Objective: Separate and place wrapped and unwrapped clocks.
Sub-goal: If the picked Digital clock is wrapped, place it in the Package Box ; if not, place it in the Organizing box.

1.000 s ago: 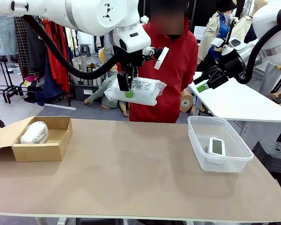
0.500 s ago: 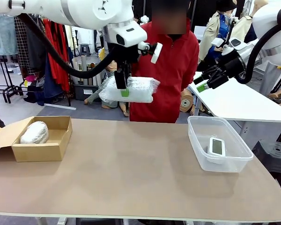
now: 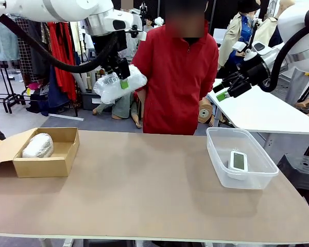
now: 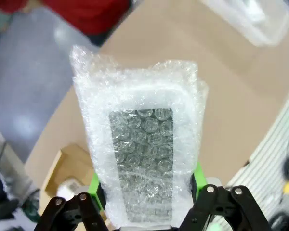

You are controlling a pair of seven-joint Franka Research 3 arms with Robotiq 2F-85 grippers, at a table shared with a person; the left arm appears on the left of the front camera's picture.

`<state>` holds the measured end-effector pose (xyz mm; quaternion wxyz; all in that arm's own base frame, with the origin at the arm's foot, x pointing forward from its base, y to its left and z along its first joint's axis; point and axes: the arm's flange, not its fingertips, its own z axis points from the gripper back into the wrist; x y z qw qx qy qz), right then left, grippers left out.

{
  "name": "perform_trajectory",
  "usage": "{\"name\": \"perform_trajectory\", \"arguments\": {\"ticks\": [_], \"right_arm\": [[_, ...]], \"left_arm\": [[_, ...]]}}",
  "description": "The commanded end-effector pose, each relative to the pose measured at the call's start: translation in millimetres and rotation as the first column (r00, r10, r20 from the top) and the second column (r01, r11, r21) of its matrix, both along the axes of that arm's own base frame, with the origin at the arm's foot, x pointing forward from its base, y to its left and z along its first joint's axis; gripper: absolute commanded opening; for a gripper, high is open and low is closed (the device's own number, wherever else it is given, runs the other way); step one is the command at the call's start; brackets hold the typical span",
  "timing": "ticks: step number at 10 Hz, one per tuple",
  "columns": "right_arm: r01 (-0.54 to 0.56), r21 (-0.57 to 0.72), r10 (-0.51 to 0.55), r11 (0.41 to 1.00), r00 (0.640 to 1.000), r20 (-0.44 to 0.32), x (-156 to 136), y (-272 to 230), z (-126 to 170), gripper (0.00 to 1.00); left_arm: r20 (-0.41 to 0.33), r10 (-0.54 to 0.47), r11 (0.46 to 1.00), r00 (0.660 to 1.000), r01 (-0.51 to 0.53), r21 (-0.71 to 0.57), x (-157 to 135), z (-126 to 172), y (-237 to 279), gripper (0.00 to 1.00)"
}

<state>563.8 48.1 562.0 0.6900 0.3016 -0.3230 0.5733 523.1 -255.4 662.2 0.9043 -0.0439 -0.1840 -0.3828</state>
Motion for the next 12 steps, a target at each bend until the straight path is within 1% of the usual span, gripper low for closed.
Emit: {"name": "perform_trajectory", "arguments": {"ticks": [1, 2, 3, 5, 6, 7, 12], "right_arm": [[-0.002, 0.0, 0.002, 1.0, 1.0, 0.004, -3, 1, 1, 1.0], [-0.002, 0.0, 0.002, 1.0, 1.0, 0.004, -3, 1, 1, 1.0], [-0.002, 0.0, 0.002, 1.0, 1.0, 0.004, -3, 1, 1, 1.0], [-0.002, 0.0, 0.002, 1.0, 1.0, 0.004, -3, 1, 1, 1.0], [-0.002, 0.0, 0.002, 1.0, 1.0, 0.004, -3, 1, 1, 1.0], [-0.002, 0.0, 0.002, 1.0, 1.0, 0.004, -3, 1, 1, 1.0], [-0.002, 0.0, 0.002, 1.0, 1.0, 0.004, -3, 1, 1, 1.0]], "left_arm": [[0.092, 0.207, 0.978, 0.974, -0.206, -0.023, -4, -4, 17, 0.0], [0.105, 0.276, 0.961, 0.955, -0.276, -0.016, -7, -5, 30, 0.0], [0.083, 0.332, 0.943, 0.94, -0.33, -0.035, -9, -11, 44, 0.0], [0.061, 0.367, 0.929, 0.928, -0.362, -0.07, -20, -17, 60, 0.0], [0.047, 0.347, 0.935, 0.937, -0.342, -0.095, -23, -15, 64, 0.0], [0.054, 0.343, 0.939, 0.938, -0.34, -0.045, -1, -11, 55, 0.0], [0.054, 0.343, 0.939, 0.938, -0.34, -0.045, -1, -11, 55, 0.0]]}}
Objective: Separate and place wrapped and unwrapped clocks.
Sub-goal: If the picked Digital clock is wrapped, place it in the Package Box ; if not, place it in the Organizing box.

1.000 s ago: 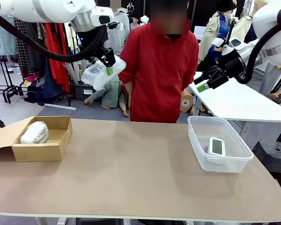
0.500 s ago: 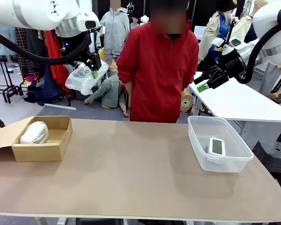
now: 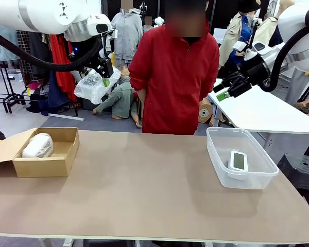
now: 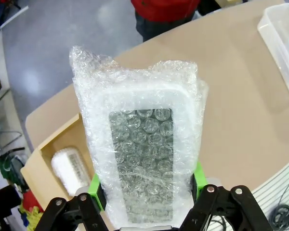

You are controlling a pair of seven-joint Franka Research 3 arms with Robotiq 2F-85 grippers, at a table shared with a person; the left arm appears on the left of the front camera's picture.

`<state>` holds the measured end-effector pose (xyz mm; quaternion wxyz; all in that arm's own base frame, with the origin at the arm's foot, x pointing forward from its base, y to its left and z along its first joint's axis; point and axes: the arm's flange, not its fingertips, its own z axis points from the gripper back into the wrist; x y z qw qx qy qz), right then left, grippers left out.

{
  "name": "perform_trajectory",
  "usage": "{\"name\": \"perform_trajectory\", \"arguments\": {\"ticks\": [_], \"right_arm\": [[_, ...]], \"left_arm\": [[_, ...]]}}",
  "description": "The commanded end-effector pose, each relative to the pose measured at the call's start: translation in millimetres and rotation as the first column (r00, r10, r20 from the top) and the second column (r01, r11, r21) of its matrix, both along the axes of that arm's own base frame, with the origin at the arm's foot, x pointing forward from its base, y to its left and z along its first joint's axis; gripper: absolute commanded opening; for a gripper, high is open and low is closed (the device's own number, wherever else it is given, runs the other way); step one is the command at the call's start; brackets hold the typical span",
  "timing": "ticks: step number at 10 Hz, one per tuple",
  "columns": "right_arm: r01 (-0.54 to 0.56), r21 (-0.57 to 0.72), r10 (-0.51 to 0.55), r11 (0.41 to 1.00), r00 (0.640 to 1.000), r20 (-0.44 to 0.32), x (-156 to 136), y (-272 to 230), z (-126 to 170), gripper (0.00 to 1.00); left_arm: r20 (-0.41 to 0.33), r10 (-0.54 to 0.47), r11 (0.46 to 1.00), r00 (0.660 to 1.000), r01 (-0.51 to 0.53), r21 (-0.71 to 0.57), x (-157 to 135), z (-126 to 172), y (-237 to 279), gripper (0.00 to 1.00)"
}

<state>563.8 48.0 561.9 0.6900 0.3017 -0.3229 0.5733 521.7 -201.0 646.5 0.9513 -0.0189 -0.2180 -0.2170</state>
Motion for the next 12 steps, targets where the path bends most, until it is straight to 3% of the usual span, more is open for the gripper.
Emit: {"name": "perform_trajectory", "arguments": {"ticks": [1, 4, 8, 10, 12], "right_arm": [[-0.002, 0.0, 0.002, 1.0, 1.0, 0.004, -3, 1, 1, 1.0], [-0.002, 0.0, 0.002, 1.0, 1.0, 0.004, -3, 1, 1, 1.0], [-0.002, 0.0, 0.002, 1.0, 1.0, 0.004, -3, 1, 1, 1.0], [-0.002, 0.0, 0.002, 1.0, 1.0, 0.004, -3, 1, 1, 1.0], [-0.002, 0.0, 0.002, 1.0, 1.0, 0.004, -3, 1, 1, 1.0]], "left_arm": [[0.011, -0.001, 1.0, 1.0, 0.001, 0.005, 0, 5, 1, 0.0], [0.002, 0.0, 1.0, 1.0, 0.0, -0.001, 0, 1, 0, 0.0], [-0.099, 0.165, 0.986, 0.981, -0.165, 0.001, -11, -54, 31, 0.0], [-0.12, 0.286, 0.958, 0.951, -0.284, 0.034, -6, -65, 63, 0.0], [-0.178, 0.34, 0.939, 0.923, -0.345, 0.006, -4, -74, 91, 0.0]]}}
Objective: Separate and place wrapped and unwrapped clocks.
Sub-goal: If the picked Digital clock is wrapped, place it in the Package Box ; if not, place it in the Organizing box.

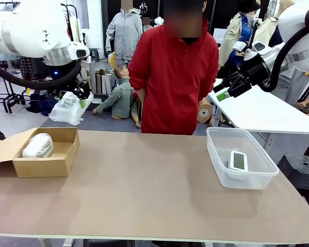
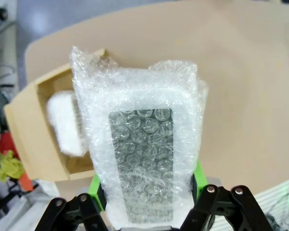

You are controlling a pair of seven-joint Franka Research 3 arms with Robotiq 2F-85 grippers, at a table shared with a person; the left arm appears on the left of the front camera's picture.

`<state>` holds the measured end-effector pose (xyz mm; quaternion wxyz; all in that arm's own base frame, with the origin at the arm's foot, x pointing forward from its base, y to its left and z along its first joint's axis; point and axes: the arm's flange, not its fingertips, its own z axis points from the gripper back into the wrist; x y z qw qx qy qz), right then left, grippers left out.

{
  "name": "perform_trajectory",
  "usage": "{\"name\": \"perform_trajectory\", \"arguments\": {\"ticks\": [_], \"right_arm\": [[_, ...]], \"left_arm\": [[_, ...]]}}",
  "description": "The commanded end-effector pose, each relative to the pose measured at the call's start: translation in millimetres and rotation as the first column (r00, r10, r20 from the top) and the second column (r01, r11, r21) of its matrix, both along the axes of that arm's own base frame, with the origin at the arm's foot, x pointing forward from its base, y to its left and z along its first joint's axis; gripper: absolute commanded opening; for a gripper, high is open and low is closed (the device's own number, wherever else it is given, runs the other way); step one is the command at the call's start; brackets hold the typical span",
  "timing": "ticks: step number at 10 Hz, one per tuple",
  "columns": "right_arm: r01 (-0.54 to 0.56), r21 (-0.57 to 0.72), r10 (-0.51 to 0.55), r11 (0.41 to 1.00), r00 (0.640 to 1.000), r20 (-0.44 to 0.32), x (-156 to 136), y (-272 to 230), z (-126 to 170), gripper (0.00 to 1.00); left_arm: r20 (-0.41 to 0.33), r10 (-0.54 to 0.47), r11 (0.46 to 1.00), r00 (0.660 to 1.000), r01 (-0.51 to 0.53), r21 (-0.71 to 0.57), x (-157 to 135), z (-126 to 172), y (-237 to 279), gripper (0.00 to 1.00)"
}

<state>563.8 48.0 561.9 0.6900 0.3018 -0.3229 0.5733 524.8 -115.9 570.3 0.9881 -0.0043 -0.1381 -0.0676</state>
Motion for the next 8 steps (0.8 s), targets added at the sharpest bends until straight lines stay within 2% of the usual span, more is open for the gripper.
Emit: {"name": "perform_trajectory", "arguments": {"ticks": [1, 5, 7, 8], "right_arm": [[-0.002, 0.0, 0.002, 1.0, 1.0, 0.005, -3, 1, 1, 1.0], [-0.002, 0.0, 0.002, 1.0, 1.0, 0.005, -3, 1, 1, 1.0], [-0.002, 0.0, 0.002, 1.0, 1.0, 0.005, -3, 1, 1, 1.0], [-0.002, 0.0, 0.002, 1.0, 1.0, 0.005, -3, 1, 1, 1.0]], "left_arm": [[-0.021, 0.107, 0.994, 0.994, -0.107, -0.037, -10, -4, 18, 0.0], [-0.084, 0.239, 0.969, 0.967, -0.243, -0.036, -3, -28, 53, 0.0], [-0.038, 0.204, 0.978, 0.978, -0.205, -0.028, -5, -26, 49, 0.0], [-0.088, 0.214, 0.976, 0.973, -0.218, -0.03, 0, -30, 56, 0.0]]}}
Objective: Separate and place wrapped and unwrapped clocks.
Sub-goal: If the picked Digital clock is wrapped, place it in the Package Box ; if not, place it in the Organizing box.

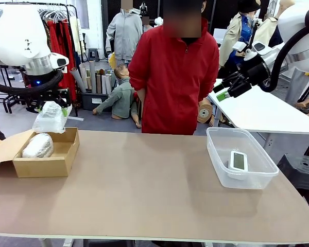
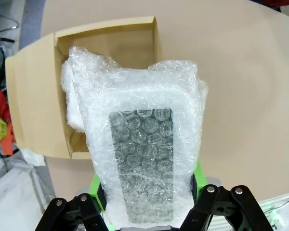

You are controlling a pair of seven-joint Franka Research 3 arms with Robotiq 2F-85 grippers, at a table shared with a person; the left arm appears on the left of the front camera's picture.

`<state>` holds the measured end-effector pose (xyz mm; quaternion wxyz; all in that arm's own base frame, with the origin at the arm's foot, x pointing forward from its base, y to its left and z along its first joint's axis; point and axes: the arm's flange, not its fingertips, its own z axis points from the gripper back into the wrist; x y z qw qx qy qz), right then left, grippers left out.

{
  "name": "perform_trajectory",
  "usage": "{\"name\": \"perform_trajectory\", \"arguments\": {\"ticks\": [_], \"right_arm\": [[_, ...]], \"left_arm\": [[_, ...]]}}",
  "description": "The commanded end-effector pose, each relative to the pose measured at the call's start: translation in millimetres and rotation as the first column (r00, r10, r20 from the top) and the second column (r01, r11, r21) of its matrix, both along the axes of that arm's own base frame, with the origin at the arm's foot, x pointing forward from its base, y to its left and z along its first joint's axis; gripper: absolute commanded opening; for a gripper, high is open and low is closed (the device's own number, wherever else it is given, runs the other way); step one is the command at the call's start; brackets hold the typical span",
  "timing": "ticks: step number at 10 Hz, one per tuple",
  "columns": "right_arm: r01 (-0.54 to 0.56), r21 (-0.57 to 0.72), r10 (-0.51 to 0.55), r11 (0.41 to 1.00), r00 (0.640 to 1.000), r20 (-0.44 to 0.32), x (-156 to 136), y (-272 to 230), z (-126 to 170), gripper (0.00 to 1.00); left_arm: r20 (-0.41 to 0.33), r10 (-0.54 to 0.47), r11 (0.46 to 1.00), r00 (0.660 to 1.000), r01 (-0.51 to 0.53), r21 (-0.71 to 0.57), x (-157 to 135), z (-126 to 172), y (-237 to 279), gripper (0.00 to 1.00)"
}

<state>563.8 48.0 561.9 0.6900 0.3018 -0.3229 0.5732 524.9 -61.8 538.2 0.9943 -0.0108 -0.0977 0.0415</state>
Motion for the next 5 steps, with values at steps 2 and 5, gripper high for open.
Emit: {"name": "perform_trajectory", "arguments": {"ticks": [2, 5], "right_arm": [[-0.002, 0.0, 0.002, 1.0, 1.0, 0.005, -3, 1, 1, 1.0], [-0.002, 0.0, 0.002, 1.0, 1.0, 0.005, -3, 1, 1, 1.0]], "left_arm": [[-0.001, 0.003, 1.0, 1.0, -0.003, -0.002, 0, 2, 2, 0.0], [-0.047, -0.009, 1.0, 0.999, 0.01, 0.024, 13, -1, -3, 0.0]]}}
